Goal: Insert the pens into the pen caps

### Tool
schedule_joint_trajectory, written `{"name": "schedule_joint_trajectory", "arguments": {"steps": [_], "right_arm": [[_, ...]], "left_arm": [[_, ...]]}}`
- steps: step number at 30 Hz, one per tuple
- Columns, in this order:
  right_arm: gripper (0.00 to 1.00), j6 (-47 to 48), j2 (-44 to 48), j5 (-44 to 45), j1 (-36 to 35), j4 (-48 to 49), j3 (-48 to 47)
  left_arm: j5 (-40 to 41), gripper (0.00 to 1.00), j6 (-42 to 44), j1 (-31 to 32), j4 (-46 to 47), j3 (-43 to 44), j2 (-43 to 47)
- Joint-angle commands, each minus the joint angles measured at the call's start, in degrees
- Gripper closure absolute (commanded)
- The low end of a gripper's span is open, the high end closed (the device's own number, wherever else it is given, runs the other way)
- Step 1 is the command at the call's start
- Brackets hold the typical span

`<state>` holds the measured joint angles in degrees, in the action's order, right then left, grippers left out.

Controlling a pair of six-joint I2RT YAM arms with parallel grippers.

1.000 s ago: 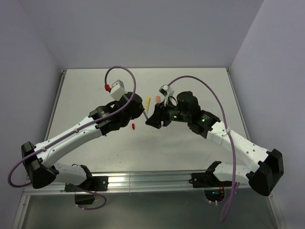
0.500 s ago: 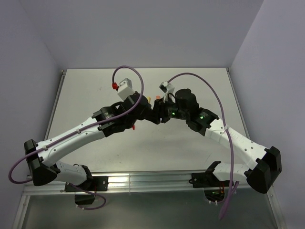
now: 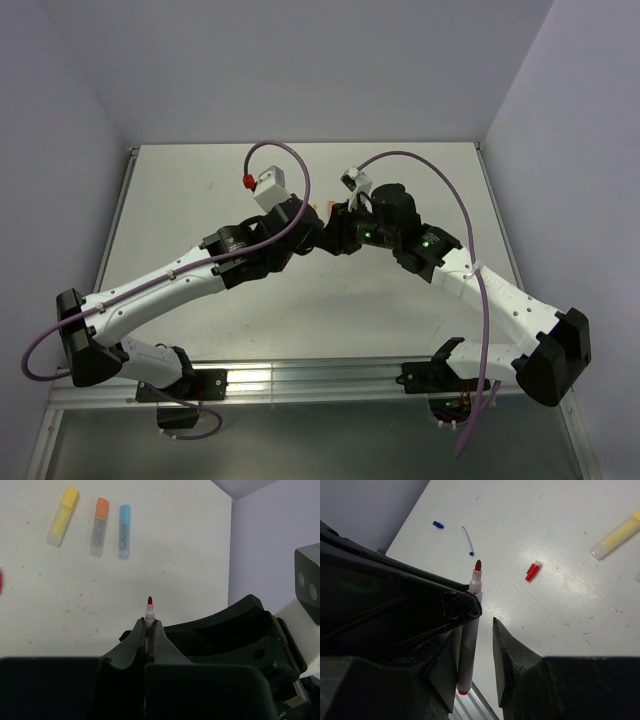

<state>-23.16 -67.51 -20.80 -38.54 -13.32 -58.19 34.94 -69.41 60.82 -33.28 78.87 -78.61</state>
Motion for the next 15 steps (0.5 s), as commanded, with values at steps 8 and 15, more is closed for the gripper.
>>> {"name": "schedule_joint_trajectory", "arguments": {"steps": [8, 15], "right_arm": [[0.91, 0.0, 2.6, 1.6, 1.2, 1.6, -1.3], [1.0, 0.3, 3.4, 2.3, 1.3, 1.2, -0.5]], "left_arm": [[-1.3, 1.0, 1.3, 1.8, 3.3, 2.1, -1.5], [6.2, 0.7, 1.7, 1.8, 0.1, 5.7, -1.6]]}}
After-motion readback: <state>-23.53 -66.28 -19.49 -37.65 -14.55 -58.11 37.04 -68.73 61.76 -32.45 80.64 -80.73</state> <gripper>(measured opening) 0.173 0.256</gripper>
